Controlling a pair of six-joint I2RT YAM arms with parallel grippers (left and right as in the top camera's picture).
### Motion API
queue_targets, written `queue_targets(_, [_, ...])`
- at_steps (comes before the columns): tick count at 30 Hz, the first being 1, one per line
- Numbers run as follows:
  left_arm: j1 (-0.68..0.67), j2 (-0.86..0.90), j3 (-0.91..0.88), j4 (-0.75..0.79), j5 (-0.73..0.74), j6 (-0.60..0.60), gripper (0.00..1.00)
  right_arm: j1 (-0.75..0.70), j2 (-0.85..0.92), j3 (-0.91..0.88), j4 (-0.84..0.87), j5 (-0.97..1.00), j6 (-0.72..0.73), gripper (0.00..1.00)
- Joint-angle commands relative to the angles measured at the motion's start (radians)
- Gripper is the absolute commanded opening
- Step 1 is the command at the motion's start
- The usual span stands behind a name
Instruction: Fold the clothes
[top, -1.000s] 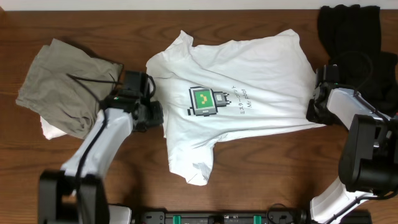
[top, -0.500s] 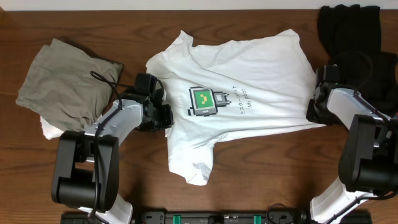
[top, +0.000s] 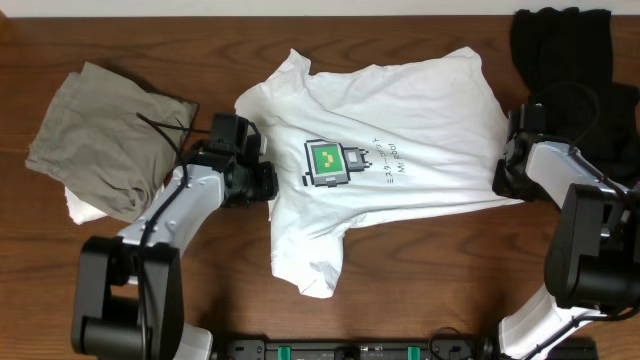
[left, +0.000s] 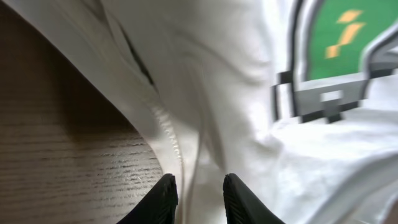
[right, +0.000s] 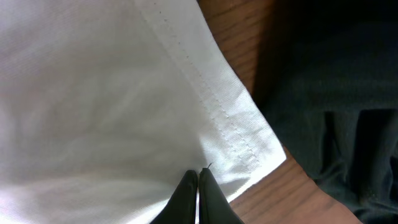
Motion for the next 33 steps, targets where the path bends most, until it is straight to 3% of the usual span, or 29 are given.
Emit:
queue_targets(1, [-0.004,-0.006,0.009,-0.002,-0.008,0.006,0.28,-0.010,0.050,-0.037,-0.016,-0.109,0.014,0.04])
queue_targets(27, [-0.008,0.133,-0.037,0.111,0.097,-0.036,0.29,-0.009,0.050,-0.037,-0.019,-0.109,0.014,0.04])
queue_targets(30, [-0.006,0.150,-0.037,0.084,0.073,-0.036,0.27,-0.010,0.050,-0.037,-0.020,-0.109,0.014,0.04])
queue_targets(33, [-0.005,0.151,-0.037,0.029,-0.048,-0.040,0.26,-0.010,0.050,-0.037,-0.020,-0.109,0.014,0.04])
